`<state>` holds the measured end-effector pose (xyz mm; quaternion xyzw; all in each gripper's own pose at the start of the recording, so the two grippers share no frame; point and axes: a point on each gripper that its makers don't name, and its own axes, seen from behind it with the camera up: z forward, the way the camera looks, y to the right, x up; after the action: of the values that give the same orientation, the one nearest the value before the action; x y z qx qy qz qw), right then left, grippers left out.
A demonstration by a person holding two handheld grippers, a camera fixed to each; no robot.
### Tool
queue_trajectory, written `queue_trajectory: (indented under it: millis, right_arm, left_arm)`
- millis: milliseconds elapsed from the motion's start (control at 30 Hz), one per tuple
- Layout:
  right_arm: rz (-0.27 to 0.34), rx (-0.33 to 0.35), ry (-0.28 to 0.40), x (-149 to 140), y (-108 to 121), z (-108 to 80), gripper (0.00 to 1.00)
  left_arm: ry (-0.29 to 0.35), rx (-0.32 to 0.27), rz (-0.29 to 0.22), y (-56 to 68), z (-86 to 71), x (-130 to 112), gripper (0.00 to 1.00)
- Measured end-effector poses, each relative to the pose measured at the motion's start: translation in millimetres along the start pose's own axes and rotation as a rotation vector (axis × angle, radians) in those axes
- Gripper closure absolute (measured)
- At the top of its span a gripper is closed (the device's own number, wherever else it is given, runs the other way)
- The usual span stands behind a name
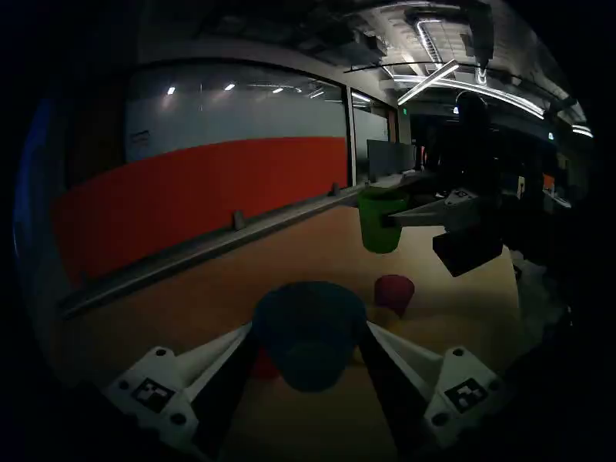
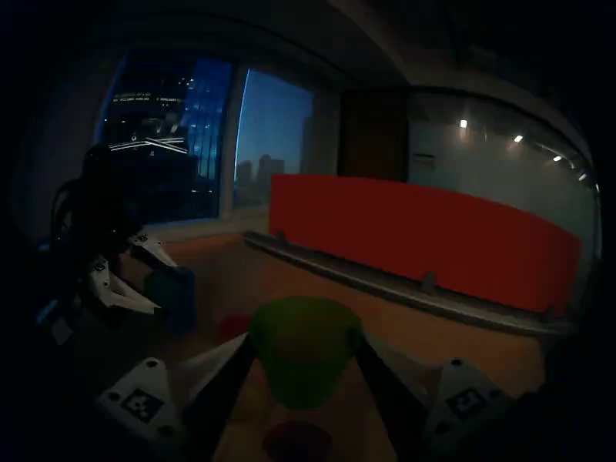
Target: Pour water
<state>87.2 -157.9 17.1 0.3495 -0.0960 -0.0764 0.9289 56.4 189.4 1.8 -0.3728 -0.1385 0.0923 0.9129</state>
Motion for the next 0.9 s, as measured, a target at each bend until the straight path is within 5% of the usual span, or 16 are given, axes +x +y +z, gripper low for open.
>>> queue_trajectory:
  millis: [900]
  right_arm:
    - [0.011,0.114,0.091,18,-52,-8.7,0.01]
  left_arm:
    - [0.234,0.007,-0.007,-1.0,-22.1,74,0.15]
